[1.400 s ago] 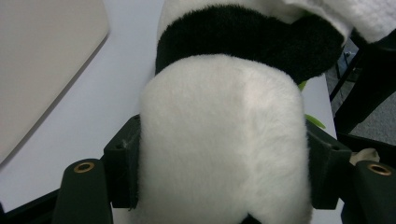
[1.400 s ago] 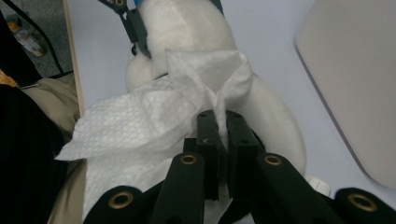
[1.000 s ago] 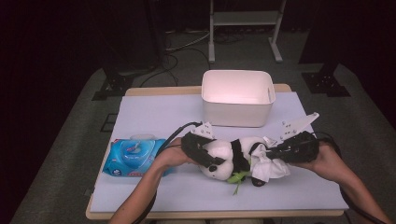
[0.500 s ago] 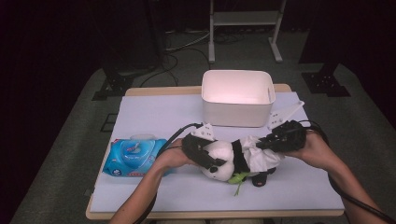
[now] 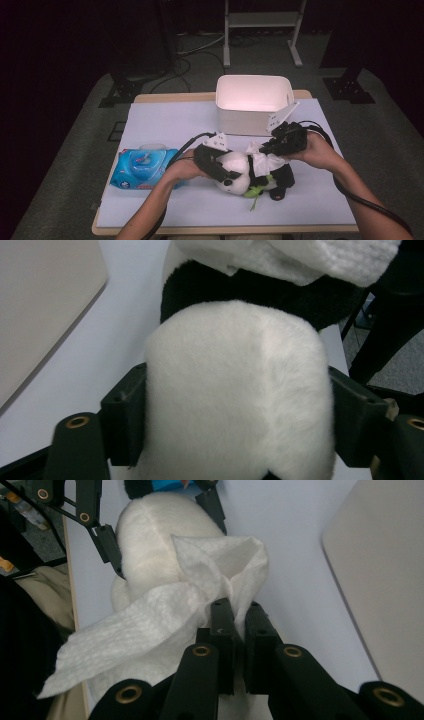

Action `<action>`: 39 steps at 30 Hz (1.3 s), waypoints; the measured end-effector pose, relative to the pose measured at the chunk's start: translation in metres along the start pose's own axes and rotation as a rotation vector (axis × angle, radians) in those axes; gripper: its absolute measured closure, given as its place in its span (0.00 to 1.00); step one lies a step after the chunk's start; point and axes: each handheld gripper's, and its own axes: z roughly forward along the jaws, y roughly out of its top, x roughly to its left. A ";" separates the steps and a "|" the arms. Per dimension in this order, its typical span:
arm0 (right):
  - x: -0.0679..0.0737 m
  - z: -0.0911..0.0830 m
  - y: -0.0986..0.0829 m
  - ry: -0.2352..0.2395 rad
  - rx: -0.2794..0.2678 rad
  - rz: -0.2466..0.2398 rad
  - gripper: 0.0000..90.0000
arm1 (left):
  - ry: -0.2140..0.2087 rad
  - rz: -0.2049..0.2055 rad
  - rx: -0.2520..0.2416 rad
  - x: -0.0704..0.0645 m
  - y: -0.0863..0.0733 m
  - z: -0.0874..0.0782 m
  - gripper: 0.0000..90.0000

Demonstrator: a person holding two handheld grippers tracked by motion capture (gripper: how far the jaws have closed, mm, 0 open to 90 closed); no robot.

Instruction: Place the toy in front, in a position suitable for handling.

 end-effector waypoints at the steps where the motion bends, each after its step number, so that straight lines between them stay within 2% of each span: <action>1: 0.001 0.001 -0.001 0.003 0.001 0.004 0.94 | -0.003 -0.012 0.000 0.000 0.000 0.001 0.22; 8: 0.006 0.001 -0.009 0.017 -0.003 0.015 0.94 | -0.024 -0.038 0.024 -0.003 0.005 0.000 0.11; 14: 0.014 0.001 -0.013 0.026 -0.011 0.005 0.94 | -0.049 -0.085 0.028 -0.003 0.007 -0.004 0.08; 26: 0.026 0.001 -0.017 0.039 -0.014 -0.024 0.94 | -0.095 -0.133 0.066 -0.002 0.006 0.000 0.04; 32: 0.031 0.002 -0.022 0.054 -0.026 -0.026 0.94 | -0.118 -0.138 0.087 -0.004 0.005 0.007 0.02; 39: 0.035 0.003 -0.029 0.063 -0.040 -0.024 0.95 | -0.136 -0.126 0.116 -0.006 0.007 0.015 0.01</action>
